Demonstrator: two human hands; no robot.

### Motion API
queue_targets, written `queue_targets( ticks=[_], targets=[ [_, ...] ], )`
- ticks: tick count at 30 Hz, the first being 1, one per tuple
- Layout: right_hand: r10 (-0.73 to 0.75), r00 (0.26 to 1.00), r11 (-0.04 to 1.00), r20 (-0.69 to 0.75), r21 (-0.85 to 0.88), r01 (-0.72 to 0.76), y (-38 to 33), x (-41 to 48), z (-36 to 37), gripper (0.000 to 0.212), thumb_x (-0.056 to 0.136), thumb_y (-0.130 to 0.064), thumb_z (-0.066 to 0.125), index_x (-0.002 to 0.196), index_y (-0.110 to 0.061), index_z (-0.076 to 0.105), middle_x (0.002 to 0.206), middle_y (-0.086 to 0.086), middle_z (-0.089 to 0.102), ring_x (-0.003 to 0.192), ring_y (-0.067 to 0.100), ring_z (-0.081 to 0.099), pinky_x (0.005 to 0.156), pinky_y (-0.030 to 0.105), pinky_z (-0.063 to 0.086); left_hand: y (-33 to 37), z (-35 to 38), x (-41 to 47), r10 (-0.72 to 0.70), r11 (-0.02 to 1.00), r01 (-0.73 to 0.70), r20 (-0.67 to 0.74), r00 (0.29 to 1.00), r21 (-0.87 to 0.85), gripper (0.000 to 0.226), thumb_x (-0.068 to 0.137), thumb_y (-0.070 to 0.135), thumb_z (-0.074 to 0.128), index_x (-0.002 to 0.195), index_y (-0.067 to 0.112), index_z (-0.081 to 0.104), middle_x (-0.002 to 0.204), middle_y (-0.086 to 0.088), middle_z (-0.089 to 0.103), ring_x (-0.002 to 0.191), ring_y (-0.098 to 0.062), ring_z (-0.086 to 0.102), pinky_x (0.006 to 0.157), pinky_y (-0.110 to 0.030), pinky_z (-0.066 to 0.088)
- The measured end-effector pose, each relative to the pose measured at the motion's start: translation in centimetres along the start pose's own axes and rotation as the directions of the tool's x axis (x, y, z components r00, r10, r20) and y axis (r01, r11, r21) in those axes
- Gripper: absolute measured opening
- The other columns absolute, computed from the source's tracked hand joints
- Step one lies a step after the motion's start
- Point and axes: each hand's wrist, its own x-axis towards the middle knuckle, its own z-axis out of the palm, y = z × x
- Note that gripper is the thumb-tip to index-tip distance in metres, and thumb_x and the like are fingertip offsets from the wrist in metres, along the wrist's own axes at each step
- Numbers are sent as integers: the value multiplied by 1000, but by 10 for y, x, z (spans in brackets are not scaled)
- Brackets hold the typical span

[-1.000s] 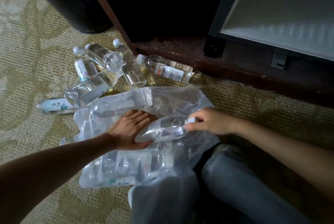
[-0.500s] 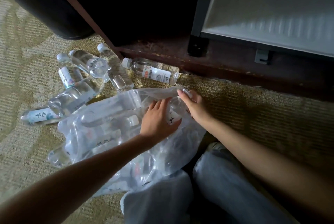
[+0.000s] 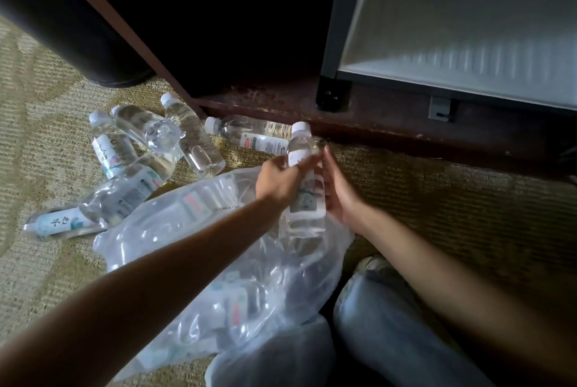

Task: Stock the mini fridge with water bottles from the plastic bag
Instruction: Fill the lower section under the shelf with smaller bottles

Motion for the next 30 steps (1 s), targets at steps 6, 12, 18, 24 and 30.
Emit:
queue_targets(
  ticks=[6, 12, 18, 24, 30],
  targets=[
    [21, 1000, 994, 16, 107, -23, -6, -20, -19, 56, 90, -67, 27, 95, -21, 59, 87, 4, 63, 76, 21, 64, 61, 33, 57, 24, 24, -7, -96, 988, 110, 128, 987, -106, 57, 74, 62, 63, 90, 8, 66, 83, -8, 71, 70, -21, 70, 71, -31, 59],
    [-2, 1000, 982, -28, 191, 7, -3, -35, -42, 62, 73, -78, 40, 98, -27, 64, 100, 14, 71, 94, 34, 68, 88, 51, 53, 34, 46, -15, 32, 998, -42, 220, 975, 42, 46, 78, 58, 60, 83, 13, 66, 78, -5, 71, 70, -19, 70, 71, -35, 58],
    [-171, 985, 932, -14, 323, 166, -23, -43, -75, 51, 83, -63, 39, 114, -29, 63, 106, 3, 72, 103, 23, 67, 93, 45, 49, 76, 66, -16, 255, 955, -282, 240, 937, 87, 56, 57, 73, 66, 89, 26, 67, 82, 0, 74, 74, -20, 73, 77, -45, 58],
    [-357, 925, 924, 126, 192, 331, -54, -60, -116, 33, 81, -43, 58, 112, -31, 61, 105, -3, 70, 97, 17, 68, 89, 42, 53, 131, 88, -6, 344, 926, -363, 164, 925, 103, 81, 50, 82, 60, 102, 20, 65, 93, -2, 73, 80, -18, 71, 75, -37, 58],
    [-547, 827, 834, -129, 5, 552, -92, -49, -134, 50, 84, -50, 53, 126, -24, 52, 110, -2, 68, 94, 15, 69, 71, 24, 57, 183, 114, 1, 363, 924, -380, 207, 909, 51, 67, 77, 71, 55, 112, 15, 58, 100, -1, 67, 83, -13, 66, 72, -33, 57]
  ],
)
